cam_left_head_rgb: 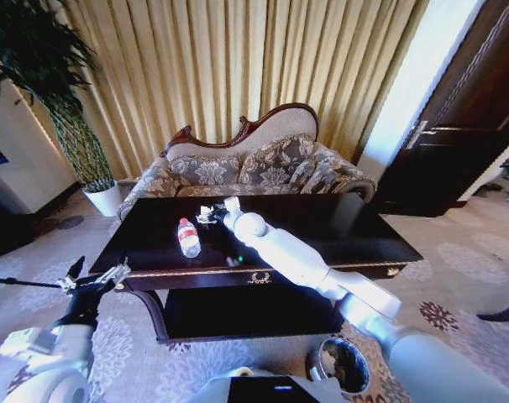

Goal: Move to the front of the table and place the trash on the table into the trash bin.

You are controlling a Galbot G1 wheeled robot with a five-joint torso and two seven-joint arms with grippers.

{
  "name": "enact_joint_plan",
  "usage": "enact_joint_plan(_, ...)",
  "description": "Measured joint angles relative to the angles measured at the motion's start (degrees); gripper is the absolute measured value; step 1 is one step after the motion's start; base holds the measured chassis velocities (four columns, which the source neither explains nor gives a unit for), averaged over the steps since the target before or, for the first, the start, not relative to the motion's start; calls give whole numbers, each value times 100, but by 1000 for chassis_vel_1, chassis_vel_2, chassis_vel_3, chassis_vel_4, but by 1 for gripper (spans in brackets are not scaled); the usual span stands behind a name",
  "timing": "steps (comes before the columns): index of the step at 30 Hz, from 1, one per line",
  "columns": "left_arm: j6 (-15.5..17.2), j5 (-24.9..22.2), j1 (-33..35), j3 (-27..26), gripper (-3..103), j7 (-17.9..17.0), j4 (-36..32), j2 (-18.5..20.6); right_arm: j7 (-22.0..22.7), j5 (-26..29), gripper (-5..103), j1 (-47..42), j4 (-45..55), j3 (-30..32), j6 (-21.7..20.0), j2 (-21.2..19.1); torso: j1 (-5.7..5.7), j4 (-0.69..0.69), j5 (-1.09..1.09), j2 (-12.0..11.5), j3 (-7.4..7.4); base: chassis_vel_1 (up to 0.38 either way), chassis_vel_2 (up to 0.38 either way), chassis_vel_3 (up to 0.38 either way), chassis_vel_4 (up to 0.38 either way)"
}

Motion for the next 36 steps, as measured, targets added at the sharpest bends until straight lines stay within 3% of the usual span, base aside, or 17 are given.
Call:
enact_joint_plan(12,16,2,-15,43,100,2,0,14,-101,-260,101,-57,-145,18,103,-113,0,0,0,0,0,0,0,0,0)
enact_joint_plan(13,18,4,-22,54,100,2,0,14,-101,-262,91,-57,-124,14,113,-146,0,0,0,0,0,0,0,0,0)
enact_joint_plan(17,20,12,-28,87,100,2,0,4,-101,-262,81,-74,-71,8,129,-204,0,0,0,-1,0,0,0,0,0)
enact_joint_plan(20,22,16,-31,92,100,2,0,5,-99,-261,65,-99,-45,6,133,-233,0,0,0,0,0,0,0,0,0)
enact_joint_plan(22,22,16,-31,91,100,2,0,8,-98,-261,65,-102,-39,6,134,-235,0,0,0,0,0,0,0,0,0)
enact_joint_plan(24,23,16,-31,86,100,2,0,14,-95,-259,54,-105,-23,3,137,-235,0,0,0,0,0,0,0,0,0)
enact_joint_plan(25,23,16,-30,84,100,2,0,15,-94,-259,54,-105,-21,1,138,-235,0,0,0,0,0,0,0,0,0)
enact_joint_plan(26,23,16,-29,75,100,3,0,18,-93,-258,43,-105,-19,-3,139,-229,0,0,0,0,0,0,0,0,0)
enact_joint_plan(31,23,15,-29,65,100,3,1,21,-90,-256,32,-105,-15,-3,141,-223,0,1,0,0,0,0,0,0,0)
enact_joint_plan(33,23,14,-30,64,100,3,1,21,-90,-255,21,-105,-9,-3,145,-230,0,0,0,0,0,0,0,0,0)
enact_joint_plan(34,23,14,-31,64,100,3,0,20,-89,-255,21,-109,-2,-2,147,-240,0,1,0,0,0,0,0,0,0)
enact_joint_plan(35,23,14,-32,64,100,3,0,19,-87,-253,10,-120,23,-1,149,-261,0,0,0,0,0,0,0,0,0)
enact_joint_plan(36,23,14,-32,64,100,3,0,19,-87,-253,10,-120,23,-1,149,-261,0,0,0,0,0,0,0,0,0)
